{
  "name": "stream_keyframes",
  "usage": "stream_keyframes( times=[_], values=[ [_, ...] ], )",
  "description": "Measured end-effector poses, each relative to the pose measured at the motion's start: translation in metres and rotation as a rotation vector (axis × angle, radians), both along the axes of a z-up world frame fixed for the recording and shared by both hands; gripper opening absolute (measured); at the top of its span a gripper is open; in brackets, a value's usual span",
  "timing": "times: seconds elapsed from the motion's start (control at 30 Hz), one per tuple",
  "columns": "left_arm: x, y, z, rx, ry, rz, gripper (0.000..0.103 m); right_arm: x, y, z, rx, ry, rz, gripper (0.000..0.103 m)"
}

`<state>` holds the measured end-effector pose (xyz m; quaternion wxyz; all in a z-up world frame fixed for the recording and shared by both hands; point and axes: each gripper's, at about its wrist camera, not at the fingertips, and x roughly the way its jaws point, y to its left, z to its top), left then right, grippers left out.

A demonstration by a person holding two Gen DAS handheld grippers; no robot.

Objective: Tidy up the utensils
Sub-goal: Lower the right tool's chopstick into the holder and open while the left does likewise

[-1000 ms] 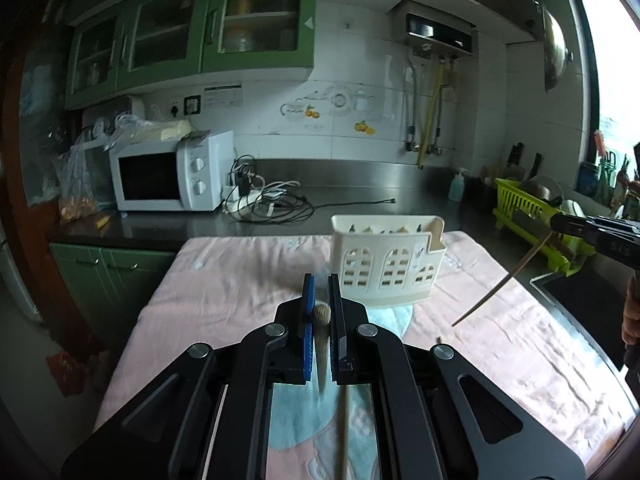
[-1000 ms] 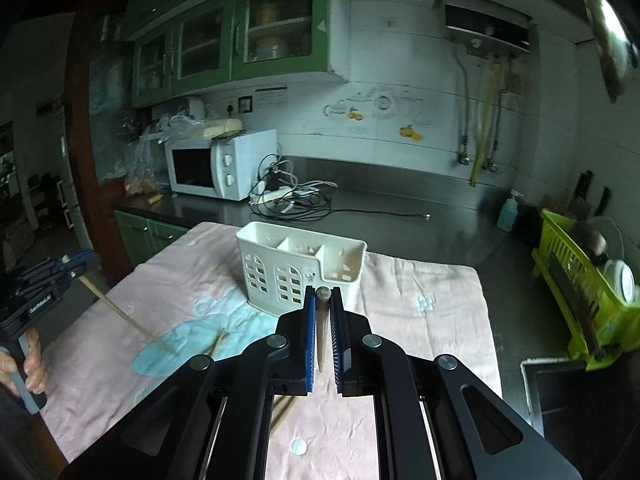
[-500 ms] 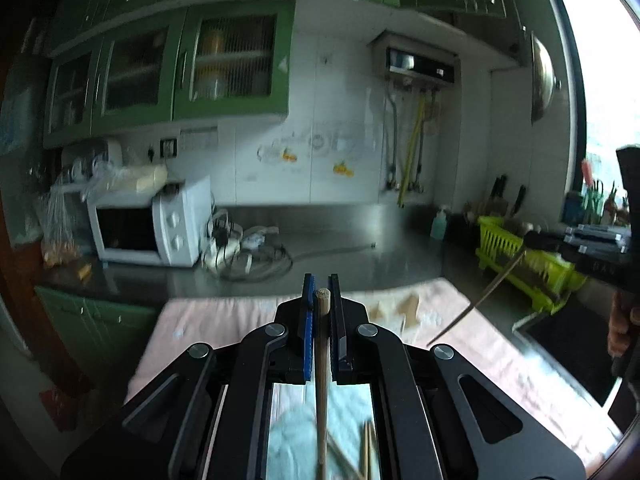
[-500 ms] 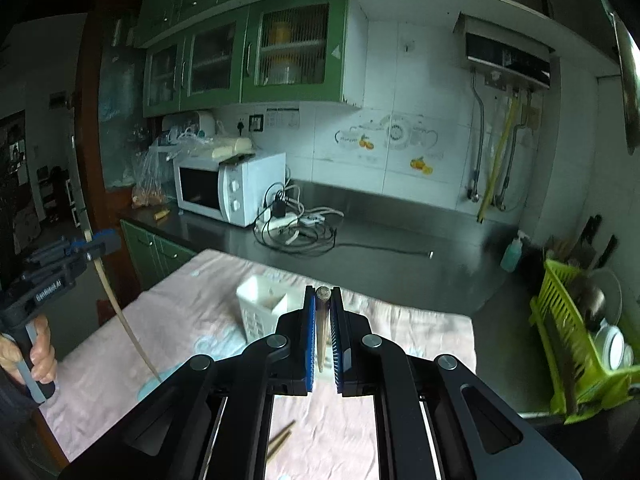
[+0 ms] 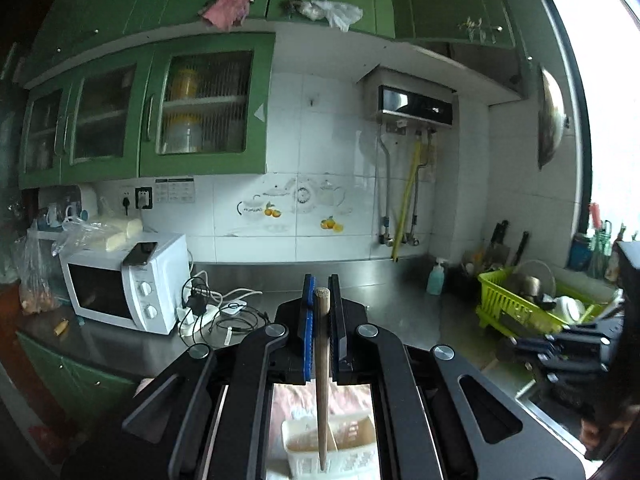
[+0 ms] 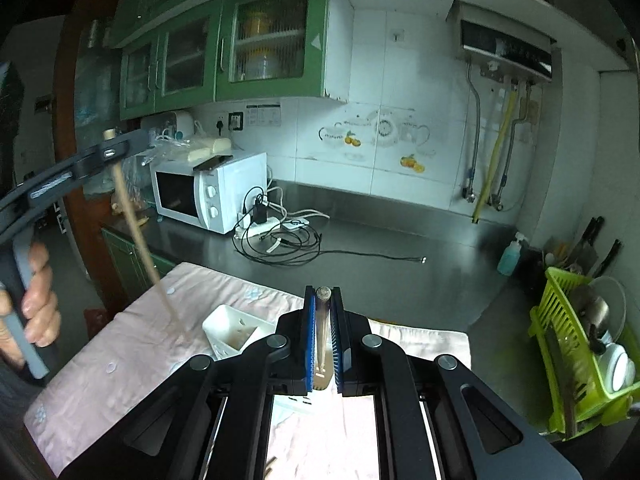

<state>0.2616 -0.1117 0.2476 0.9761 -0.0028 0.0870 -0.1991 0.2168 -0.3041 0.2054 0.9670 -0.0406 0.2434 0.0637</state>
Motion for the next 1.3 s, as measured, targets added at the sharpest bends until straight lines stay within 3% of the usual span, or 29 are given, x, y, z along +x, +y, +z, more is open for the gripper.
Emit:
stream_keyframes(
  times=[0.3,0.53,0.57,0.63,0.67,0.7,0.8,0.97,1.03,1.13,1.3],
  values=[
    [0.061,-0.021,-0.059,0.031,0.106,0.037,0.005,0.025,-0.001,-0.034,0.009,0.059,0.012,0.007],
    [0.078,-0.014,-0.088,0.05,0.219,0.026,0.008,0.035,0.001,-0.055,0.009,0.105,0.02,0.008],
    [0.077,-0.014,-0.09,0.055,0.226,0.024,0.01,0.035,0.0,-0.056,0.009,0.105,0.016,0.013],
    [0.073,-0.014,-0.092,0.071,0.244,0.013,0.026,0.034,0.0,-0.056,0.003,0.099,0.01,0.026],
    [0.07,-0.013,-0.092,0.08,0.243,0.018,0.039,0.031,0.0,-0.055,-0.001,0.092,0.002,0.03],
    [0.067,-0.013,-0.091,0.088,0.238,0.021,0.043,0.029,0.0,-0.053,-0.005,0.084,-0.003,0.031],
    [0.051,-0.008,-0.084,0.102,0.234,0.02,0.047,0.018,-0.002,-0.045,-0.016,0.058,-0.021,0.033],
    [0.005,0.018,-0.073,0.086,0.222,0.038,0.053,-0.028,-0.001,-0.03,-0.024,0.003,-0.032,0.048],
    [-0.017,0.03,-0.077,0.086,0.233,0.048,0.055,-0.047,0.001,-0.033,-0.017,0.003,-0.028,0.05],
    [-0.05,0.048,-0.092,0.097,0.265,0.07,0.059,-0.081,0.011,-0.048,-0.01,0.017,-0.013,0.054],
    [-0.103,0.074,-0.129,0.115,0.318,0.107,0.068,-0.138,0.038,-0.102,-0.037,0.087,0.002,0.057]
  ],
)
